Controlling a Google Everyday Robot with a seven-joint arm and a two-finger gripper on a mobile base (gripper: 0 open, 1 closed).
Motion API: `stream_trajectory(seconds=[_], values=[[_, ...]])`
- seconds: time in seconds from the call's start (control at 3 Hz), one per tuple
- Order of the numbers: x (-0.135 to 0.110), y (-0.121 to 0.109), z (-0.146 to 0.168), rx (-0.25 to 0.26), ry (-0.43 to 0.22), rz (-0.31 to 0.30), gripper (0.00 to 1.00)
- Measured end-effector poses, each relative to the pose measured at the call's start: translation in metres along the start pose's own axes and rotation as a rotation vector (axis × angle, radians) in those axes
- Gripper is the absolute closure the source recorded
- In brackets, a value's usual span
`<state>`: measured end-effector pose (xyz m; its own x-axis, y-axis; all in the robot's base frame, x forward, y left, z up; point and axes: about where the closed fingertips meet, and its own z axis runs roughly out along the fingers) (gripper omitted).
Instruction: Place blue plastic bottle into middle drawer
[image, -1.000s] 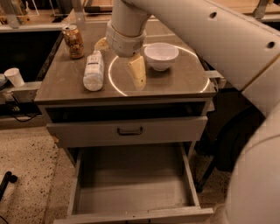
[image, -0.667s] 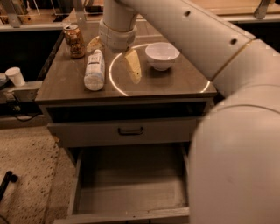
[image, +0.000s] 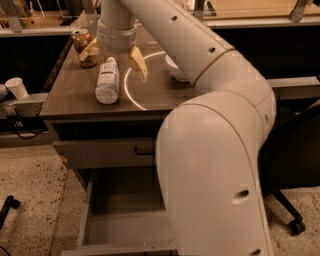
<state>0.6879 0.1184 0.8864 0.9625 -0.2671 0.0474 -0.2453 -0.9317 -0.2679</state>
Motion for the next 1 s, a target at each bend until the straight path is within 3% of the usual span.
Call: stream_trajectory(seconds=[0.33,0.67,1.0], values=[[0.003,-0.023,0.031,-0.036,-0.005,-0.262,0.04],[0.006,-0.028,0.054,-0.078,-0.011,-0.395,0.27],[-0.011,-0.039,0.065,-0.126,-0.017,-0.433,0.58]])
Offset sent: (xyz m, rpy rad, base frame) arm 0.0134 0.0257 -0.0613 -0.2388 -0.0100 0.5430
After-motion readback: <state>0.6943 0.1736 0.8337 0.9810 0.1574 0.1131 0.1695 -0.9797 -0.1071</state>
